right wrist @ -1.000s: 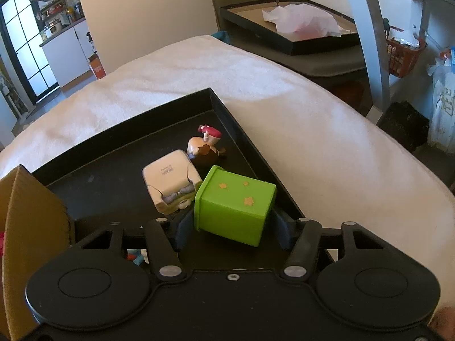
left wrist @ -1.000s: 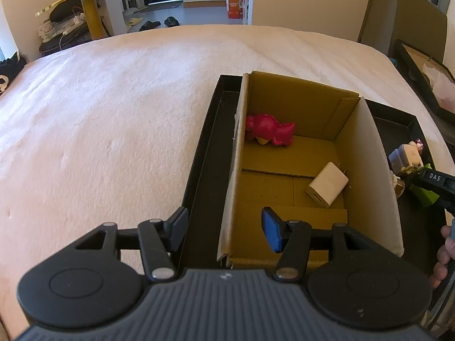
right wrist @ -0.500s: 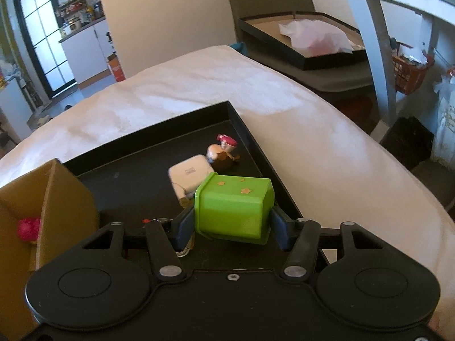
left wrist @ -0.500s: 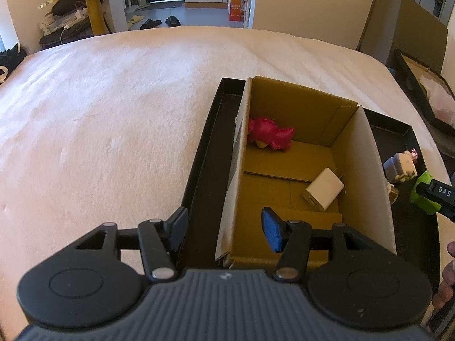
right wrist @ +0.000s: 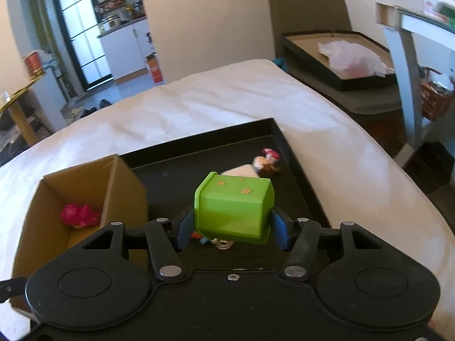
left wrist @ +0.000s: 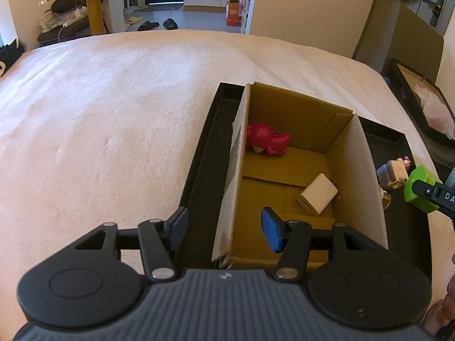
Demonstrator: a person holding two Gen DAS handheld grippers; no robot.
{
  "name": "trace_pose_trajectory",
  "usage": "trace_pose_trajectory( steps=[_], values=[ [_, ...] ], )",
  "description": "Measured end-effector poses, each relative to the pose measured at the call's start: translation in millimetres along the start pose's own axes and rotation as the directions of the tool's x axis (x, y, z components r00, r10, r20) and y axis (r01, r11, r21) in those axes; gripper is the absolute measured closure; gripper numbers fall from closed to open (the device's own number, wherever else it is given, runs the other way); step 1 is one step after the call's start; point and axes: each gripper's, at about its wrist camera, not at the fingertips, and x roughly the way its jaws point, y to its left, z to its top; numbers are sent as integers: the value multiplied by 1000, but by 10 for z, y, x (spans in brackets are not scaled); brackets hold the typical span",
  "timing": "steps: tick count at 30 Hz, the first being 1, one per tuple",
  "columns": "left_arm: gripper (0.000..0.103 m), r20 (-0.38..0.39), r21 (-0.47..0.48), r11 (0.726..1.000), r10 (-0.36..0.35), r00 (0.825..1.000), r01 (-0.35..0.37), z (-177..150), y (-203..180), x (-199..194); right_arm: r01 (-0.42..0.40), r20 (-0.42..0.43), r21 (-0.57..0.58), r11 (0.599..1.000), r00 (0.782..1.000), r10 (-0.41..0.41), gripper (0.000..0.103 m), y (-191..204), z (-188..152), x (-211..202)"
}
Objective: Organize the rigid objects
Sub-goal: 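Carry the green cube with the right tool and release it into the box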
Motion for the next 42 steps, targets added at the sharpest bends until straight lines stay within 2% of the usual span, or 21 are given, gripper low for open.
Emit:
trace_pose_trajectory(
  steps=[12, 22, 29, 33, 36, 38, 42],
  values=[
    [52, 26, -11, 999, -38, 999, 38, -7, 27, -38, -108, 14, -114, 988, 994, 111, 48, 362, 188, -161],
    [64, 12, -28, 998, -61, 998, 61, -3, 70, -2, -189, -3, -209, 959, 981, 193, 48, 736, 320, -235],
    [77, -1, -48, 996, -74, 997, 74, 7, 115, 47, -247, -55, -293, 924, 969, 242, 48, 1021, 325, -180],
    [80, -5, -51, 995, -83, 997, 82, 7, 125, 68, -274, -90, -319, 907, 962, 259, 48, 1155, 299, -148],
    [83, -7, -53, 994, -92, 996, 92, 5, 132, 84, -296, -119, -320, 900, 955, 272, 48, 1238, 270, -128],
    [89, -11, -58, 994, -96, 995, 95, 3, 139, 98, -310, -138, -319, 896, 950, 280, 48, 1290, 247, -108],
    [92, -19, -69, 992, -107, 994, 106, 9, 162, 127, -340, -184, -319, 885, 938, 294, 47, 1389, 183, -50]
  ],
)
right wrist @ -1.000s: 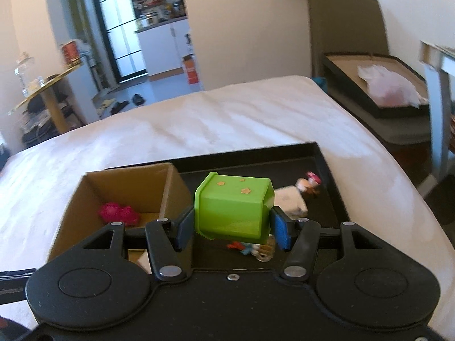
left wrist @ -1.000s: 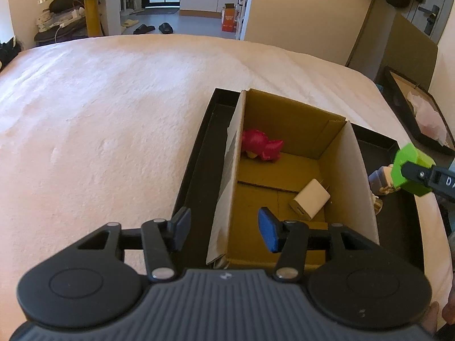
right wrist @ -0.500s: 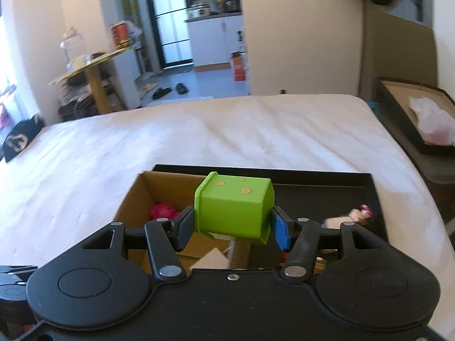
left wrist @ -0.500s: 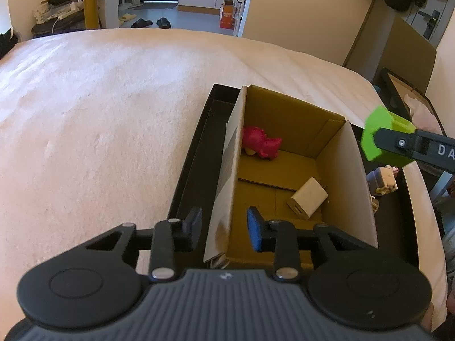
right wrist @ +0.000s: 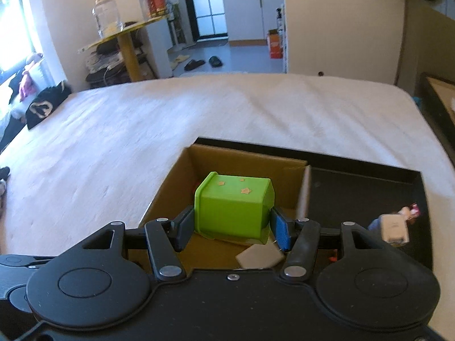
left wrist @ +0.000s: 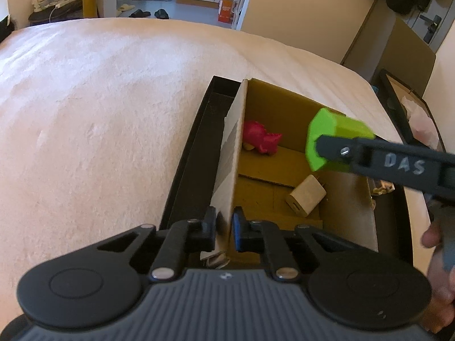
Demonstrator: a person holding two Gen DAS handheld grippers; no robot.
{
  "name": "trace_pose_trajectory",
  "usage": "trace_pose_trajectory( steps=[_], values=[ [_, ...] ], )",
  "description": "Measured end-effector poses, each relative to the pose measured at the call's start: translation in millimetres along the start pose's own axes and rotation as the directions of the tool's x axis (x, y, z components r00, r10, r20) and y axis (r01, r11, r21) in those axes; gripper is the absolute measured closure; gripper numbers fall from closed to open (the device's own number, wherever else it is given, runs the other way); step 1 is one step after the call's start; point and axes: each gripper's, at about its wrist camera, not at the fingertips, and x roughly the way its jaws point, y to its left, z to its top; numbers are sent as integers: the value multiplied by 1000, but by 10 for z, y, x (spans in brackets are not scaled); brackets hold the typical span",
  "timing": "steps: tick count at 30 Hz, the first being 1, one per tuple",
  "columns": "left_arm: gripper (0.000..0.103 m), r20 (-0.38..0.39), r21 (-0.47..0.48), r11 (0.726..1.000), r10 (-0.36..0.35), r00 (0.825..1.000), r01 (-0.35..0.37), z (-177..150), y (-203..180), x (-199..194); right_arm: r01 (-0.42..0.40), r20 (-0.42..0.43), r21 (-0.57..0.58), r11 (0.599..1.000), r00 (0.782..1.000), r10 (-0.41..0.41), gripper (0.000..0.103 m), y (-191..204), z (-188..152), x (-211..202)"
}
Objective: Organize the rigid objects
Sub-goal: 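Carry the green cube with the right tool and release it into the box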
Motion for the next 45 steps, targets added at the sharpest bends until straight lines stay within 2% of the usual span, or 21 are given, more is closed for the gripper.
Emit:
trace_pose_trajectory(
  steps=[13, 20, 23, 27, 33, 45],
  values=[
    [92, -2, -27, 999, -24, 1000, 24, 6, 57, 5, -72, -107, -7, 997, 992, 71, 47, 192, -72, 257],
    [91, 0, -41, 998, -40, 999, 40, -9, 95, 3, -142, -108, 38, 989, 983, 145, 45, 154, -20, 369],
    [91, 1, -42, 998, -41, 999, 41, -12, 97, -4, -120, -127, 54, 991, 984, 126, 44, 110, -30, 377],
    [91, 2, -38, 999, -36, 999, 36, -7, 92, -4, -129, -105, 106, 986, 985, 140, 44, -8, -42, 229],
    [91, 3, -29, 999, -31, 1000, 31, -10, 73, -14, -120, -73, 90, 989, 989, 127, 44, -145, -44, -61],
    [91, 8, 6, 1000, 3, 1000, -3, -12, -6, -35, -61, -33, 109, 992, 997, 65, 44, -552, -141, -336]
  ],
)
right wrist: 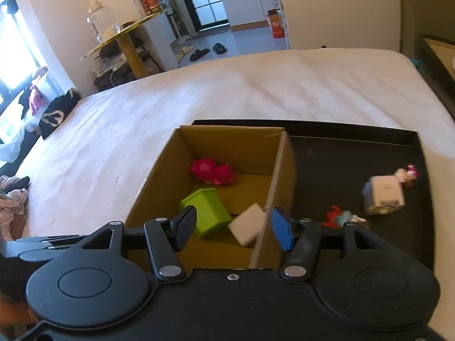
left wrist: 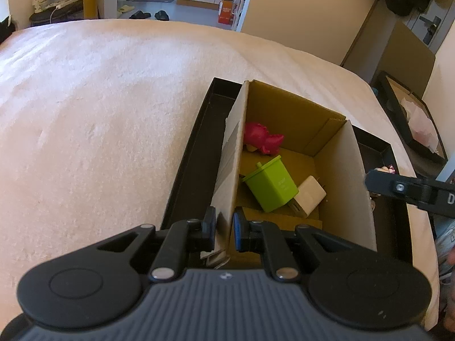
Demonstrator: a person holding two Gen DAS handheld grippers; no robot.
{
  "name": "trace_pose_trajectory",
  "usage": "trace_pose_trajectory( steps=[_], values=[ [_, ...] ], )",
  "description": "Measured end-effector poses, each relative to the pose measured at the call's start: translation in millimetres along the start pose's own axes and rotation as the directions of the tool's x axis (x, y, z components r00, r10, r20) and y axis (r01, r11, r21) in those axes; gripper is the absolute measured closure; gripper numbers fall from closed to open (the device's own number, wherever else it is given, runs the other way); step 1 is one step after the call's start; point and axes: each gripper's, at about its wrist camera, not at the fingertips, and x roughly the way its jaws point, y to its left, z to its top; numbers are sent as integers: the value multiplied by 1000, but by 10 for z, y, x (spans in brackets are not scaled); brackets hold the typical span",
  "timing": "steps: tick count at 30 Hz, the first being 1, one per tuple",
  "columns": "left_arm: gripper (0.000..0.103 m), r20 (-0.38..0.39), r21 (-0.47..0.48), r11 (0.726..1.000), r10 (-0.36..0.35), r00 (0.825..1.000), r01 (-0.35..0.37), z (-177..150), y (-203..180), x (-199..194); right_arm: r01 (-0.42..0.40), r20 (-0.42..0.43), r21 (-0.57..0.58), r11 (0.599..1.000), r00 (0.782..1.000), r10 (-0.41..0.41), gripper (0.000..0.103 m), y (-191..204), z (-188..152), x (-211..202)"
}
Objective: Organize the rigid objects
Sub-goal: 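Move the right tool over the tray to the blue-haired smurf figure and grasp it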
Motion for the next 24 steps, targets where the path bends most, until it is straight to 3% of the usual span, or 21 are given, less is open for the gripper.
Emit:
trace_pose_trajectory(
  steps=[16, 18, 20, 22, 24],
  values=[
    [87, -10, 51, 995, 87, 996, -86, -12, -125, 3, 64, 29, 187, 980, 997, -70, 45, -634, -164, -52],
    [82, -20, 56, 993, 103, 994, -102, -15, -134, 17, 72, 31, 203, 977, 996, -79, 44, -678, -180, -48],
    [65, -21, 64, 991, 116, 993, -114, -20, -146, 16, 82, 33, 221, 972, 995, -92, 43, -717, -204, -36],
    [55, -4, 70, 989, 130, 991, -129, -24, -165, -8, 91, 32, 246, 965, 994, -102, 40, -762, -235, -3],
    [53, 2, 70, 987, 145, 989, -145, -25, -178, -10, 105, 33, 273, 956, 992, -118, 39, -817, -266, 34]
  ],
)
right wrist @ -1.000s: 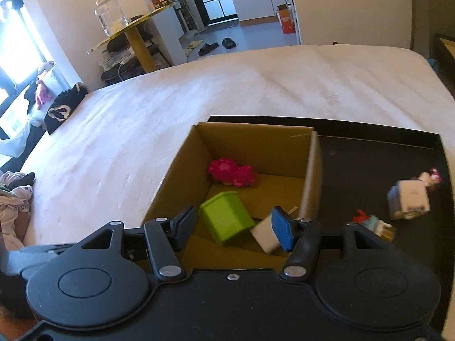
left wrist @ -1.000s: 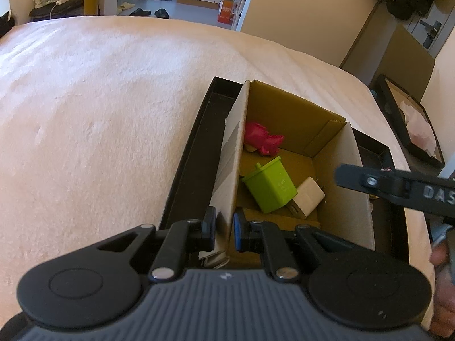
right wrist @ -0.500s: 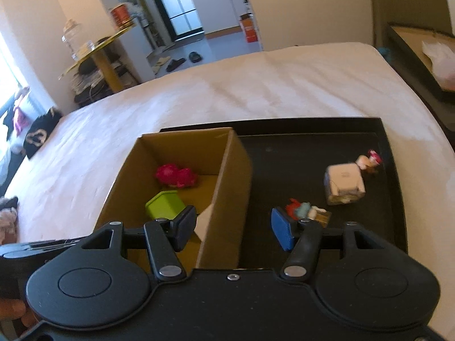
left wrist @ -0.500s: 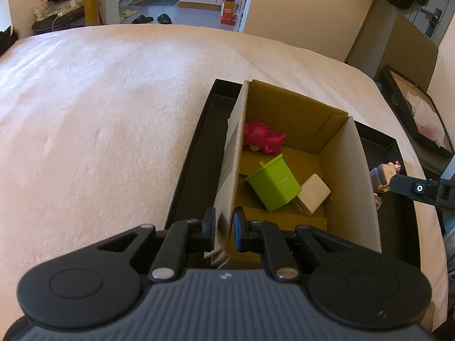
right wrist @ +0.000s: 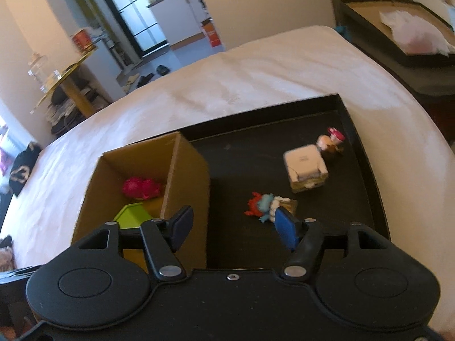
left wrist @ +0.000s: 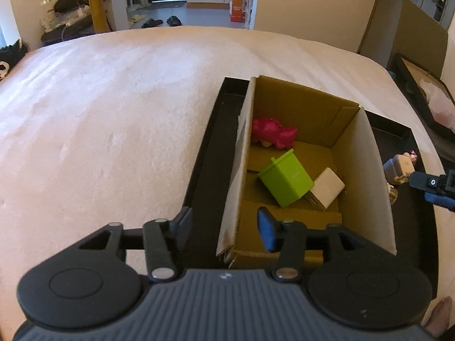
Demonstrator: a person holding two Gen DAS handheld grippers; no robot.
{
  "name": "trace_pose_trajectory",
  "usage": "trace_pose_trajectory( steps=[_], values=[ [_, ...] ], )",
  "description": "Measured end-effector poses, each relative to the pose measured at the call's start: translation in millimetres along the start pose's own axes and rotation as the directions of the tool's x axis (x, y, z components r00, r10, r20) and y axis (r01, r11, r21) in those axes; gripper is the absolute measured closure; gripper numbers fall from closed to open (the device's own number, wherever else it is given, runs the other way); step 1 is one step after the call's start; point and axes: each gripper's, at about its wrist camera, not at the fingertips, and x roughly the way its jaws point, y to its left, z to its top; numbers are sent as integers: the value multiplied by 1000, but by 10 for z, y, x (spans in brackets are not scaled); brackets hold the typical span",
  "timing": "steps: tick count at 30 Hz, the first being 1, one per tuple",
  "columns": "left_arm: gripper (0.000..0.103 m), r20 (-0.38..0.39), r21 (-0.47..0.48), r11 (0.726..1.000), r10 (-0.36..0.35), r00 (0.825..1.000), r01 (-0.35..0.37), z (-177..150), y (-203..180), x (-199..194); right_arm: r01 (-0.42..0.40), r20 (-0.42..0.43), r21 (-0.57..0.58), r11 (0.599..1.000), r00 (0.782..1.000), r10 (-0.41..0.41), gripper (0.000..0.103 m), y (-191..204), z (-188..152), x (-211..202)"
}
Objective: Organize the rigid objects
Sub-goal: 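Move the right tool over the tray to the blue-haired smurf figure and grasp it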
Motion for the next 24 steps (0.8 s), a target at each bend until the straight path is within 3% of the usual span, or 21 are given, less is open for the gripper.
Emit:
trace_pose_trajectory(
  steps=[5, 9, 24],
  values=[
    [51, -3, 8, 1000, 22, 1000, -22, 5, -35, 9, 56, 19, 37, 998, 998, -56, 38, -108, -28, 143],
    [50, -5, 25, 999, 48, 999, -48, 11, -81, 2, 103, 44, 56, 993, 993, -106, 26, -155, -56, 221],
    [47, -15, 58, 993, 101, 995, -100, 155, -173, 60, 184, 50, 24, 983, 981, -185, 26, -129, -257, 634]
  ],
)
